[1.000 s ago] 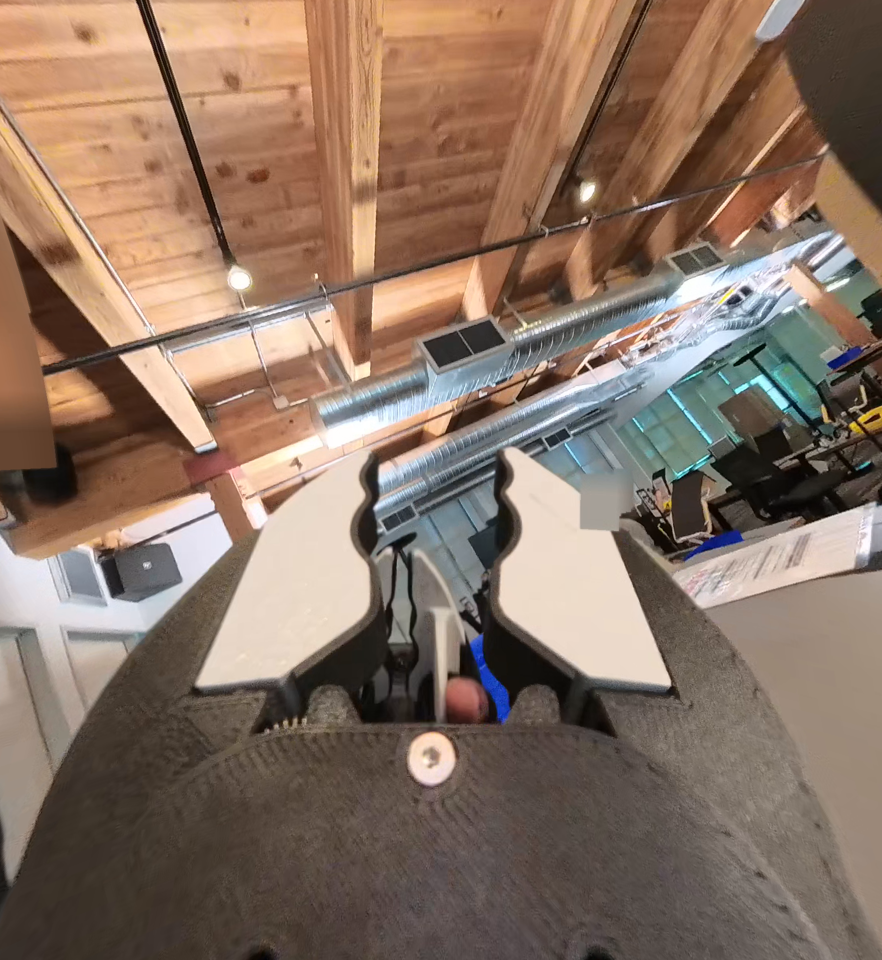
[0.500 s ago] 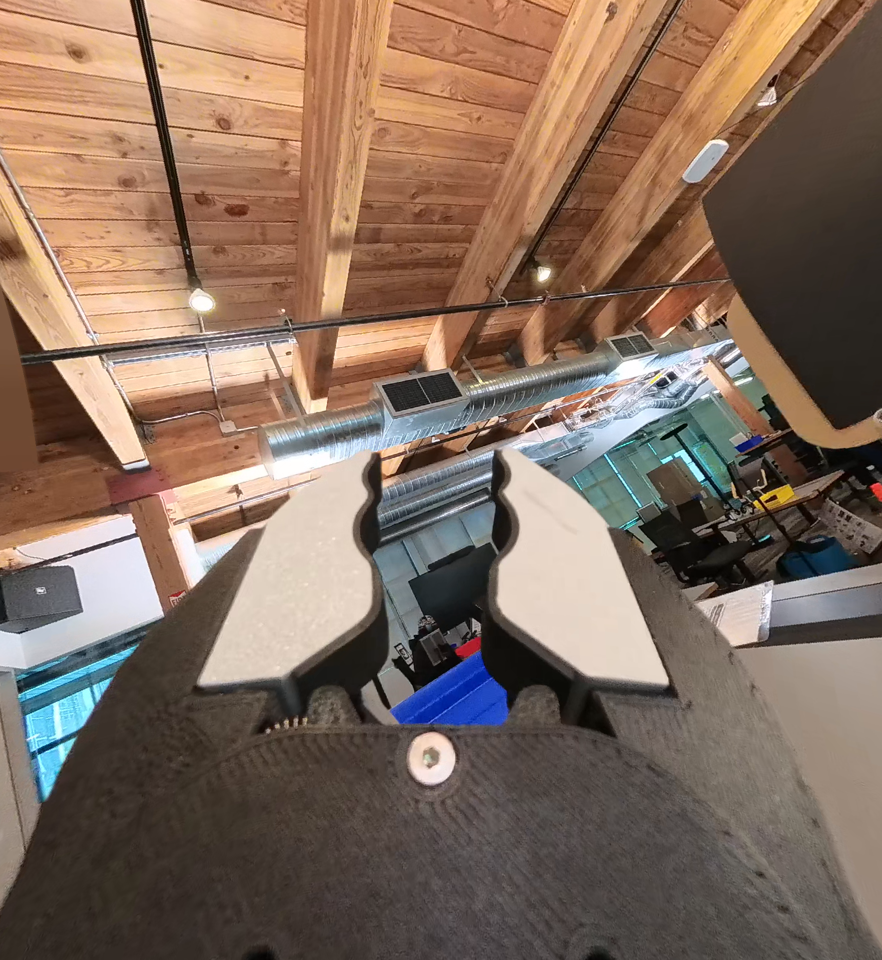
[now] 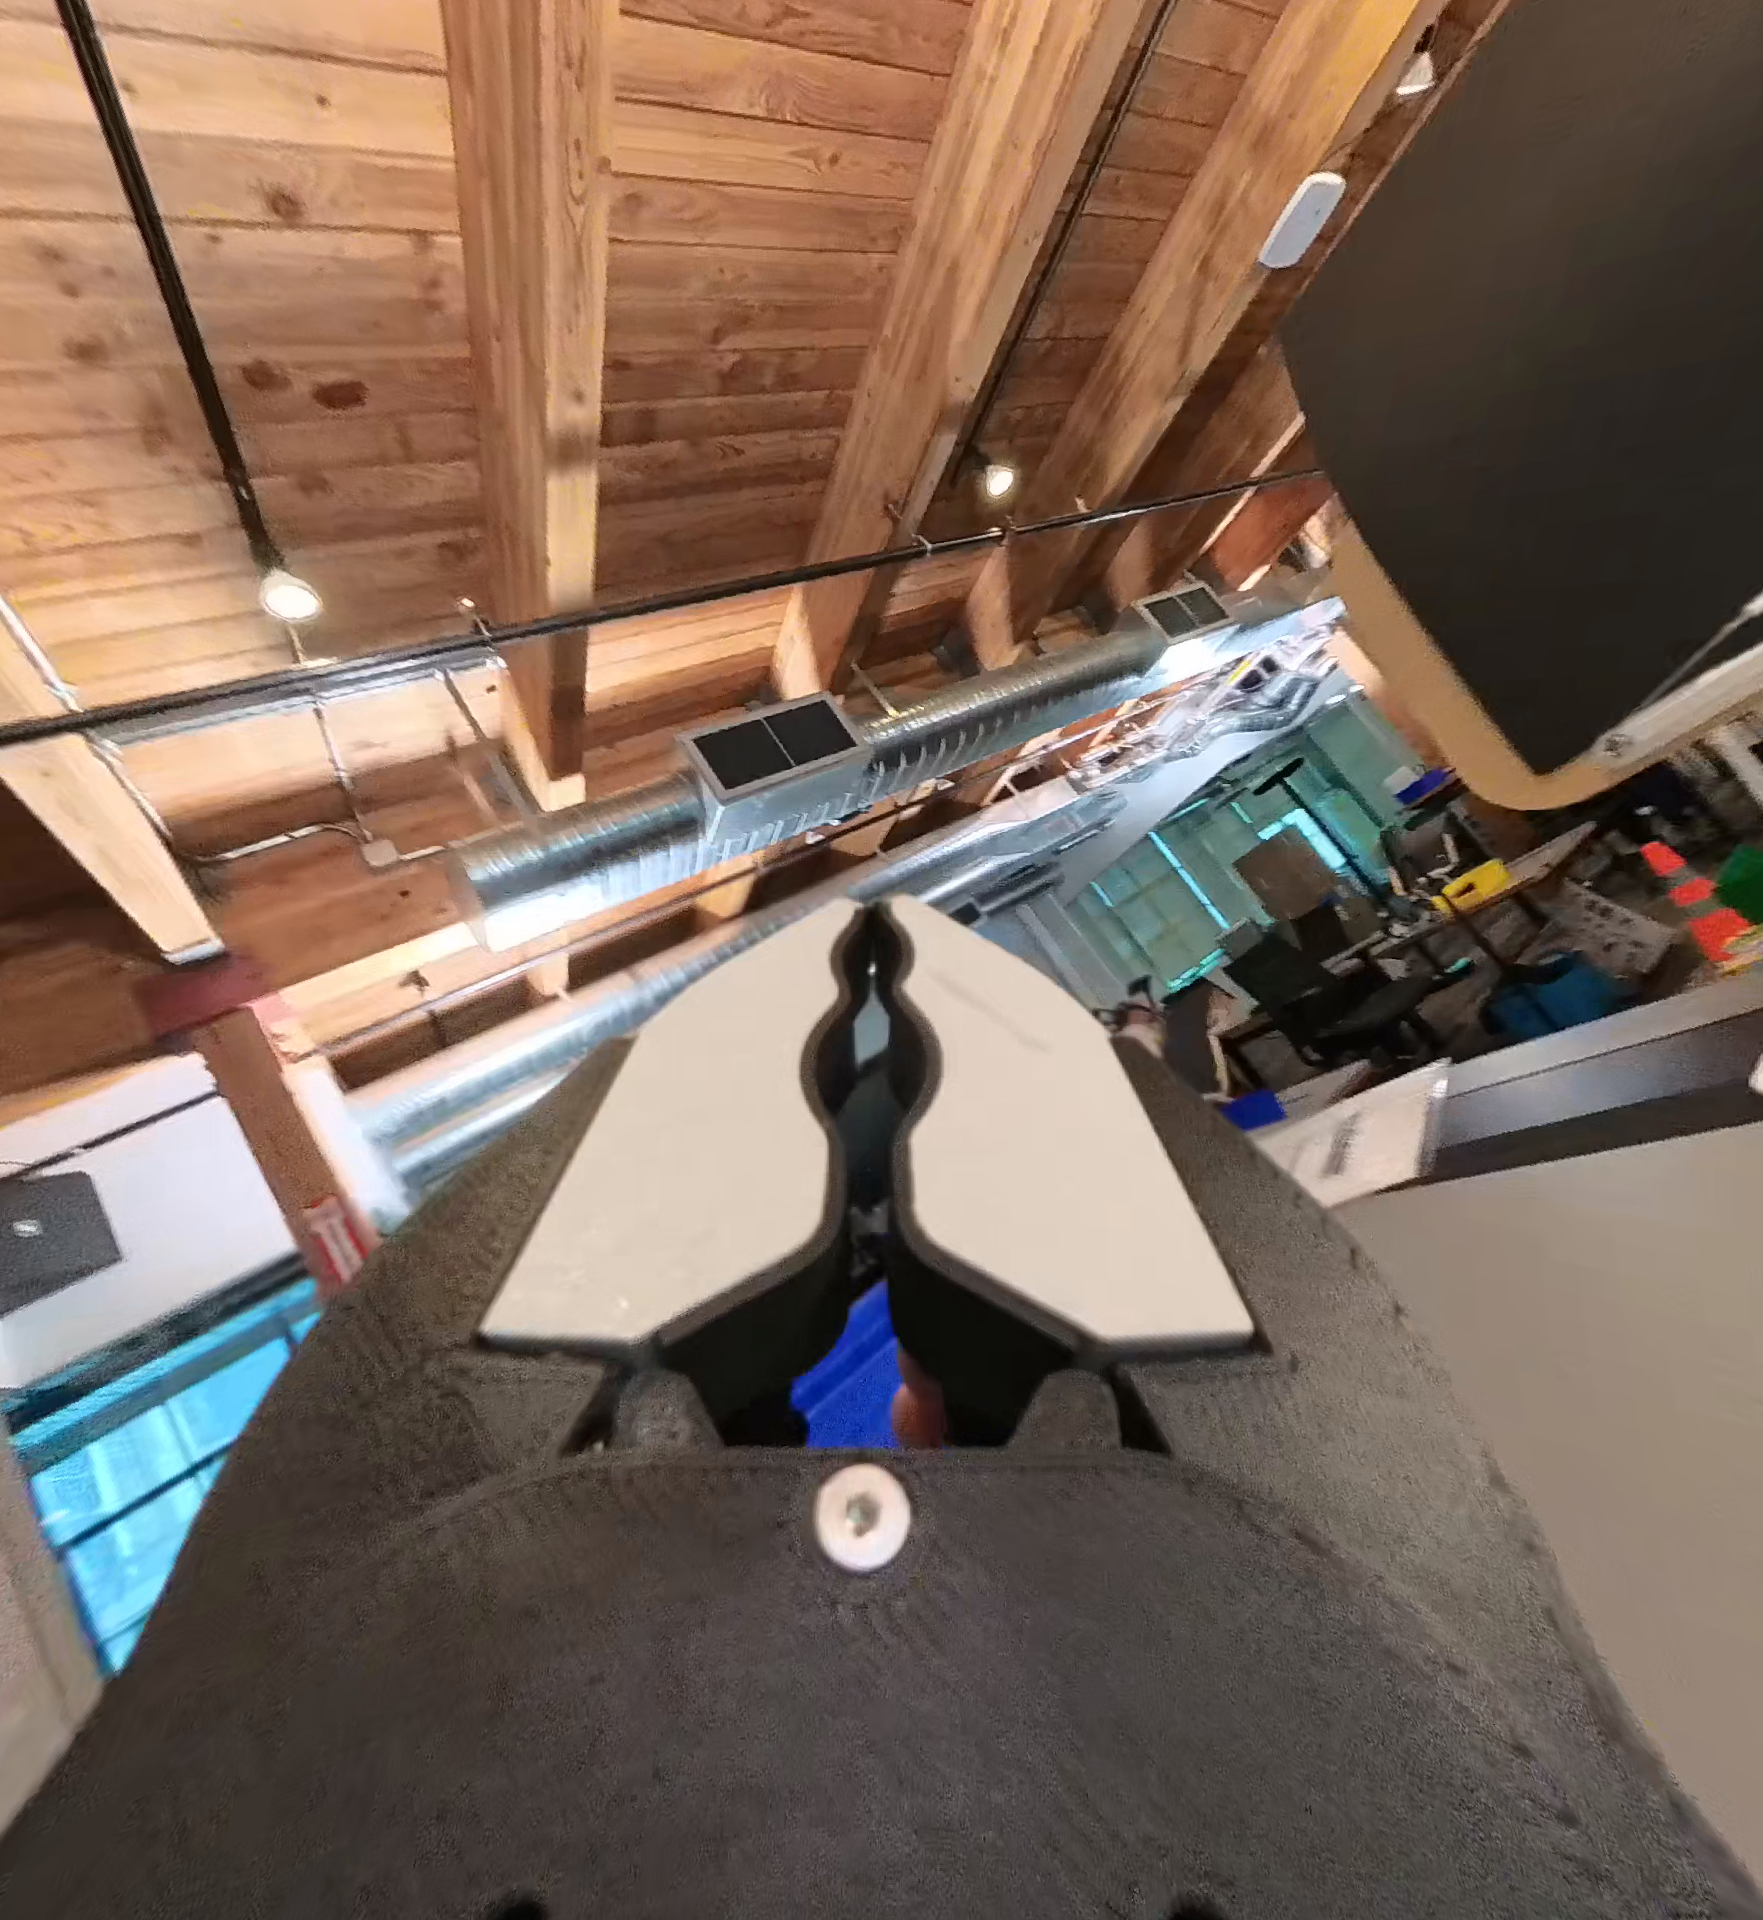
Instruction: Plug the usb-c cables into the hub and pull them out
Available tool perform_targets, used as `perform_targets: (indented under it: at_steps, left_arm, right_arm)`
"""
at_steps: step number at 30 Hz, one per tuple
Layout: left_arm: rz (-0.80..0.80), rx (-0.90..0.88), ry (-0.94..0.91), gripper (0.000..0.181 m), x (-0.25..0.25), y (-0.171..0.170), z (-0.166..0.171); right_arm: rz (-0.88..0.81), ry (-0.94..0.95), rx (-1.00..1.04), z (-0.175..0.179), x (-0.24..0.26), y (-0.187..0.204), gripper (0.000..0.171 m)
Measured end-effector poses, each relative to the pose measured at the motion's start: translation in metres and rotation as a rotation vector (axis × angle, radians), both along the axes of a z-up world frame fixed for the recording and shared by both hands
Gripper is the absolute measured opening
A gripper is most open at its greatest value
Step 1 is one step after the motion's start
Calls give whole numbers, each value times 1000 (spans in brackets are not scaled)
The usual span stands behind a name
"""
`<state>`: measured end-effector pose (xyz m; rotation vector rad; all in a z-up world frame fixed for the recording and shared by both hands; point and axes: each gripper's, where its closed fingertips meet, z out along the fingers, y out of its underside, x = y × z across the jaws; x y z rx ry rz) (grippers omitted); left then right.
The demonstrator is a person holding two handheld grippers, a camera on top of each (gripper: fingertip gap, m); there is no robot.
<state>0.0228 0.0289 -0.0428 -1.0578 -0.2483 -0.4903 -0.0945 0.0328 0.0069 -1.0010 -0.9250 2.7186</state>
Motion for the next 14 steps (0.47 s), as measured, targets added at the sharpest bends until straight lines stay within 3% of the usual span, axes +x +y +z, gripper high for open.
perform_targets:
  at_steps: [3,6,10,14]
  left_arm:
    - [326,-233,36,27,-33,-14,-19]
    - [609,-461,27,34,-78,-74,-21]
    - [912,-810,-25,38,-126,-194,-16]
    - [1145,-1254,-84,38,-155,-333,-27]
  right_arm:
    - [-56,-100,154,-36,-17,9,0]
    - [-8,-252,487,-99,-27,0,0]
    - [93,-442,844,-177,-23,-5,1]
    - [204,-477,837,-184,-19,-13,4]
